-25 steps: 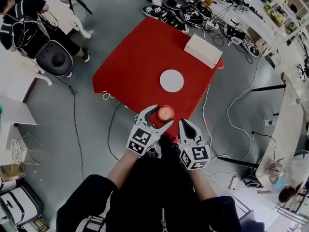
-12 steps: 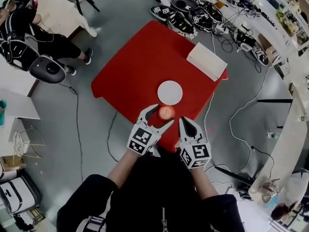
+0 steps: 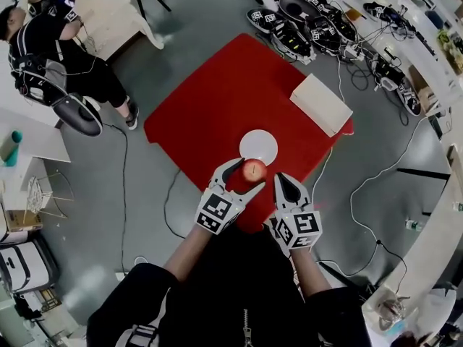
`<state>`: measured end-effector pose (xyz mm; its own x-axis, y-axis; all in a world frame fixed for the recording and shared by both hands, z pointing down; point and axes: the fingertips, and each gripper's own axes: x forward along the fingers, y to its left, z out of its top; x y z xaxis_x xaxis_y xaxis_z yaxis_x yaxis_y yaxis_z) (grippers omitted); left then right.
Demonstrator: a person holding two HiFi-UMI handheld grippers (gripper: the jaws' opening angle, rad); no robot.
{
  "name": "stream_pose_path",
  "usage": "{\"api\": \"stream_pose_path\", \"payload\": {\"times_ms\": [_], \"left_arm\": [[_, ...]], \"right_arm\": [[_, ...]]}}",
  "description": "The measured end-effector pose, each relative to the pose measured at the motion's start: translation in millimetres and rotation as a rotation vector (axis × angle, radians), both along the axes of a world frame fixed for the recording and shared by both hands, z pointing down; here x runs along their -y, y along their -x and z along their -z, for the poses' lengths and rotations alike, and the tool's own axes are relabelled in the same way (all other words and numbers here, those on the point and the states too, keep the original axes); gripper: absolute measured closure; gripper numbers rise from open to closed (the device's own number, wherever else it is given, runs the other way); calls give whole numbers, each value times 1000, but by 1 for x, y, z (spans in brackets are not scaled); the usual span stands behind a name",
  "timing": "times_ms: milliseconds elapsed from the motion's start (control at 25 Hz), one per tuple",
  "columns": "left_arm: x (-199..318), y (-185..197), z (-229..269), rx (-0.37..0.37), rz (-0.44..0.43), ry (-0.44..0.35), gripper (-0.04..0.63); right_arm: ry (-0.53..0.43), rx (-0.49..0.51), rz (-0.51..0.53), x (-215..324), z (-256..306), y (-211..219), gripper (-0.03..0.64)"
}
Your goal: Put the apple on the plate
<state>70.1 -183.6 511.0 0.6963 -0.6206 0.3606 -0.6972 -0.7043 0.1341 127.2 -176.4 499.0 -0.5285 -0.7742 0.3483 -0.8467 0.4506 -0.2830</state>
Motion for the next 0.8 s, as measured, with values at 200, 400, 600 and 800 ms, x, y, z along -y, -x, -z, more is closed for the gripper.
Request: {"api": "stream_pose_path", "payload": {"times_ms": [200, 400, 600, 800], "left_arm": [[16, 4, -2, 2, 18, 18, 258], [29, 4, -12, -1, 5, 30, 258], [41, 1, -23, -11, -8, 39, 258], [48, -4, -36, -18, -19, 56, 258]], "right_arm": [[7, 1, 24, 17, 0, 6, 606], [32, -6, 7, 24, -9, 3, 606], [49, -22, -5, 28, -19, 0, 606], [68, -27, -25, 29, -26, -4, 606]]}}
